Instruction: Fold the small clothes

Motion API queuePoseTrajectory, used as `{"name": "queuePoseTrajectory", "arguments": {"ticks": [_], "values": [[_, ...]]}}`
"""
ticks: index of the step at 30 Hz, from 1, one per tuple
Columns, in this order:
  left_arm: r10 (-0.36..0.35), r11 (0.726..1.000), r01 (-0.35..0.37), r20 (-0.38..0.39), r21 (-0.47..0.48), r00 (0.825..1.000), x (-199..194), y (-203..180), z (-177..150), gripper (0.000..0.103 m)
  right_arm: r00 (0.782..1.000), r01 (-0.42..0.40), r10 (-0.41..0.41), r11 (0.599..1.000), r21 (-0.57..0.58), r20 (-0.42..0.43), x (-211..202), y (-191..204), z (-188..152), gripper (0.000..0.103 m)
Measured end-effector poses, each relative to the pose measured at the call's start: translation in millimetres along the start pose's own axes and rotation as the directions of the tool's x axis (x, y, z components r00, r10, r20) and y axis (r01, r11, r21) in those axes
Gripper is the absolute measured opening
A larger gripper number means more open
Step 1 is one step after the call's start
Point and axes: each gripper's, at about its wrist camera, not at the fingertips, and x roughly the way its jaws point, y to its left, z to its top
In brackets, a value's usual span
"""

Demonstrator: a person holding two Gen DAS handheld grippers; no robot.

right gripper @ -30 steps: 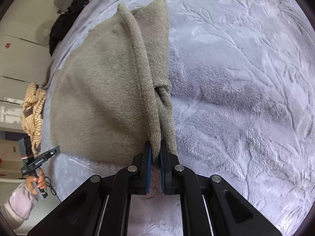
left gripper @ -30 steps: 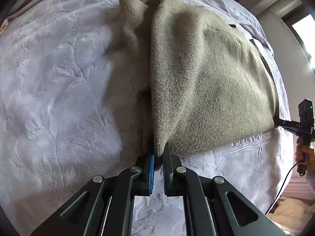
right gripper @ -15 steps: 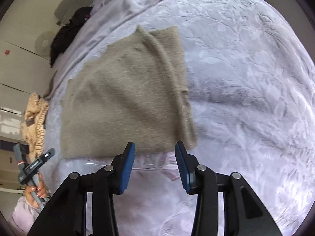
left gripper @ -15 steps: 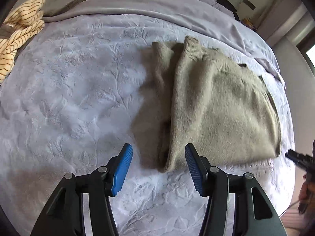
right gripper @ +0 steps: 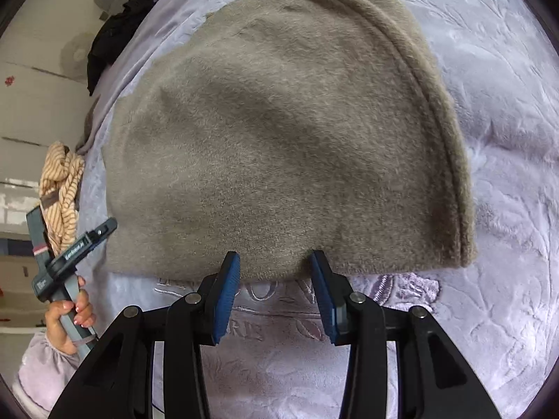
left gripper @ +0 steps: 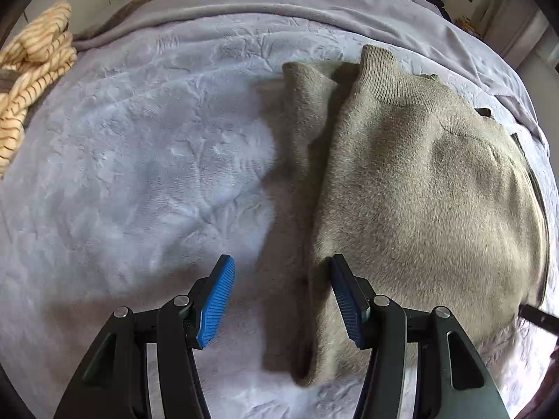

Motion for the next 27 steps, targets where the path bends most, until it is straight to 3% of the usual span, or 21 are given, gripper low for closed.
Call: {"name": "queuePoseTrajectory", "arguments": {"ticks": [4,8,18,19,20,21,27], "values": [[0.013,1.000,-0.012,-0.032,0.010,0.999,-12,4,-9,0.058,1.000,0.017,-0.017,1.000,0.006,-0.008,-11,-1,-7,0.046],[-0.037,0.999,0.035,-0.064,-0.033,0.997,-26,6,-21,0.058,1.000,0.021,-0.021,1.000,0.021,-0.011,-24,-6,-16,0.050],[-0.102,0.995,0.099,-0.099,-0.035,0.990,-44,-9,-43,0.058,1.000,0.010,-0.009,1.000,0.029,-0.024,-36,8,-37,0.056],[-0.095,0.995,0.092,-0.097,-0.035,0.991,-45,-10,-45,0.063,1.000,0.009,-0.008,1.000,0.023,-0.027,-35,11,-38,0.057],[-0.074,0.997,0.071,-0.096,-0.035,0.993,-46,-11,-45,0.084,1.000,0.007,-0.007,1.000,0.017,-0.030,-35,15,-39,0.057],[-0.057,0.998,0.054,-0.095,-0.035,0.994,-46,-11,-47,0.093,0.999,0.005,-0.004,1.000,0.012,-0.033,-34,20,-40,0.057],[-0.058,0.998,0.056,-0.100,-0.027,0.993,-43,-11,-53,0.096,0.998,-0.014,0.013,1.000,-0.010,-0.055,-25,38,-44,0.064]]}}
